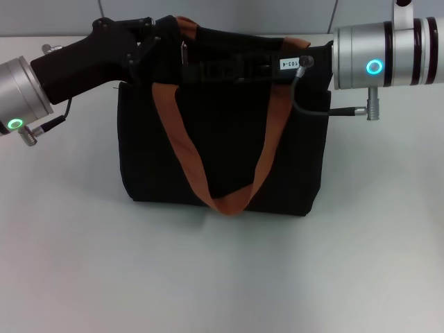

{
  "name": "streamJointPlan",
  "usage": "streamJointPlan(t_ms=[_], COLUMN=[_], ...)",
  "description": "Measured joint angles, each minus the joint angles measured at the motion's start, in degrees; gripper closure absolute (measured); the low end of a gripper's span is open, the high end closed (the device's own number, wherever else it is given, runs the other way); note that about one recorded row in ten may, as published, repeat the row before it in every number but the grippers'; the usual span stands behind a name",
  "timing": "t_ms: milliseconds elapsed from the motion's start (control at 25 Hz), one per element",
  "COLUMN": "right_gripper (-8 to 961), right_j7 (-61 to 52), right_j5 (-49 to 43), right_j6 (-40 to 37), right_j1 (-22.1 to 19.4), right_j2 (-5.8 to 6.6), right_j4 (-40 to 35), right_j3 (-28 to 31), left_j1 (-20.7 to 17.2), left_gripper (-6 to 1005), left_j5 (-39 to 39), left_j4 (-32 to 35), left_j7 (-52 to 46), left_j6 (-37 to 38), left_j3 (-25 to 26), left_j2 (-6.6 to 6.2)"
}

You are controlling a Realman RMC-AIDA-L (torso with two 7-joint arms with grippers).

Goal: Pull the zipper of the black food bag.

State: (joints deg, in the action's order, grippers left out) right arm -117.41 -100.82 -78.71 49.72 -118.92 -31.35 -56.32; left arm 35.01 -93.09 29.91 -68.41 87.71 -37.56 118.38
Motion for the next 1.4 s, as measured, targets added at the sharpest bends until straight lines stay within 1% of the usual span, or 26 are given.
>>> streamJointPlan(t_ms=[160,320,520,680,960,1400], right_gripper=[617,618,618,619,620,622], right_j7=[0.9,3.3,8.4,11.0,13.2,13.9], right_j5=[0.3,1.1,4.6,5.4,6.3,7.3], right_j6=[0.0,-0.3,-0.9,-0.6,-0.4,-0.1], right_j1=[-0.2,-0.5,-2.6,-3.4,-3.6,-3.1], right_j2=[-0.04,-0.34,-0.42,-0.44,-0.52,-0.69], right_j4=[-0.2,-0.2,-0.3,-0.4,-0.3,0.2], right_j3=[0.2,0.0,-0.3,-0.2,-0.3,-1.7], left_j1=[-0.1,-0.2,-0.3,-0.4,-0.4,-0.1], left_gripper=[981,981,981,980,980,979], left_j5=[0.0,0.0,0.0,0.0,-0.1,-0.1], left_j4=[0.3,0.3,0.5,0.5,0.5,0.5], left_j7=[-0.9,-1.6,-2.8,-3.9,-4.3,-4.3], left_j6=[0.0,0.0,0.0,0.0,0.1,0.1], left_j3=[0.0,0.0,0.1,0.1,-0.1,-0.4], left_j2=[-0.14,-0.23,-0.55,-0.85,-0.87,-0.32])
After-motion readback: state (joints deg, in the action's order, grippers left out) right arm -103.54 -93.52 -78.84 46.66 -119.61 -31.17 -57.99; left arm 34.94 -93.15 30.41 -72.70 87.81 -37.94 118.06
